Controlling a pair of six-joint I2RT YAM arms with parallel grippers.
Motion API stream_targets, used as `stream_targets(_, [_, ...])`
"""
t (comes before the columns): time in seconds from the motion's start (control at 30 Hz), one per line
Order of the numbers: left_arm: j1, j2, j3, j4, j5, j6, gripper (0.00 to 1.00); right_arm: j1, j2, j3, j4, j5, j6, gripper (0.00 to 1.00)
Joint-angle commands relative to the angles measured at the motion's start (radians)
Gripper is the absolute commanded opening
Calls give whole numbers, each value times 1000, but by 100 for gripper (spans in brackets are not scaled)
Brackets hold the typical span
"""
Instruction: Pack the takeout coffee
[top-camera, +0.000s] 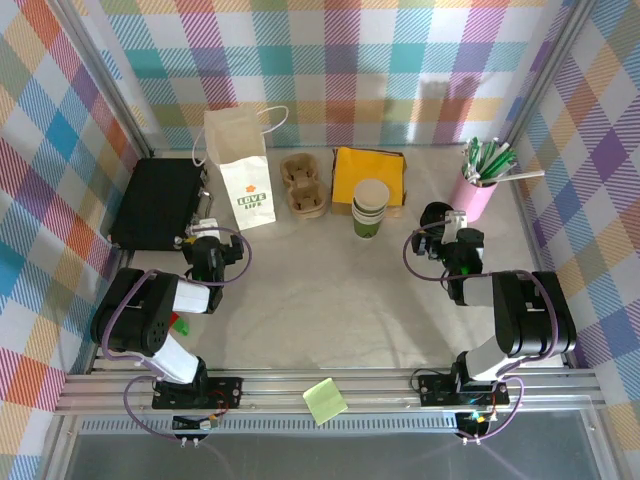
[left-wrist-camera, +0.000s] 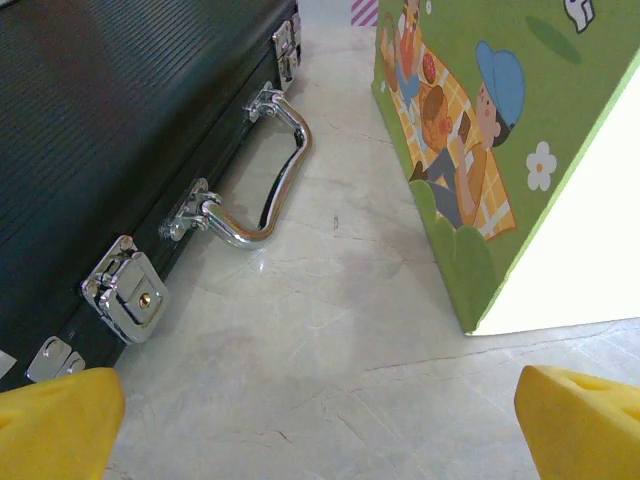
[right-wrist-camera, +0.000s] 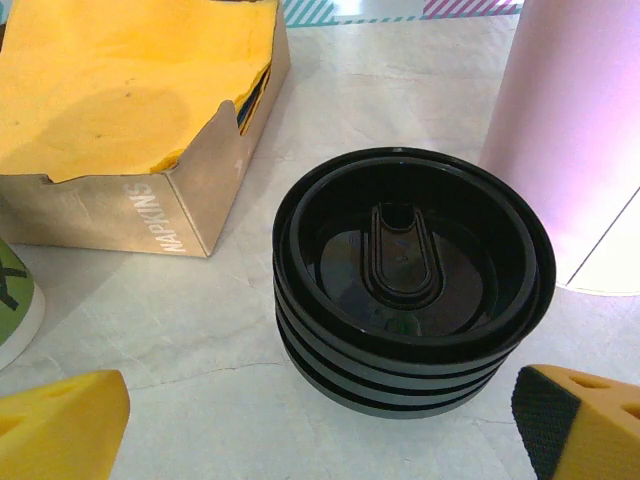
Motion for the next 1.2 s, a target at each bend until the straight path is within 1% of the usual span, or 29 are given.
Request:
stream_targets(0.0, [11,-3,9,15,14,-12,100,-7,2,17,12,-19,-1,99])
stream_targets(0.67, [10,-6,-3,35,10,-8,100,-8,-1,10,21,-20,-1,99])
stream_targets(0.77, [8,-43,-27,46,-4,-15,100,-7,-11,-13,56,-23,-2,99])
stream_targets(0.83, [7,-54,-56,98,18,0,100,-7,-29,-38,87,-21,-1,99])
stream_targets(0.9, [-5,-97,-79,103,-22,1,100,-8,-67,-58,89,-20,-1,99])
stream_targets(0.97, [-8,-185,-80,21,-54,-11,100,-6,-123,-59,36,-13,3,99])
stream_targets(1.03, [-12,-290,-80,-65,-70,-16,100,-7,-204,-27,-116,15,34,99])
stream_targets(1.13, [-27,-482,-76,-212,-95,-34,100,-7,-342,80,-441,63,146,99])
stream_targets(1.17, [-36,-554,-67,-275,-110,-45,100,-7,-391,142,-602,76,208,99])
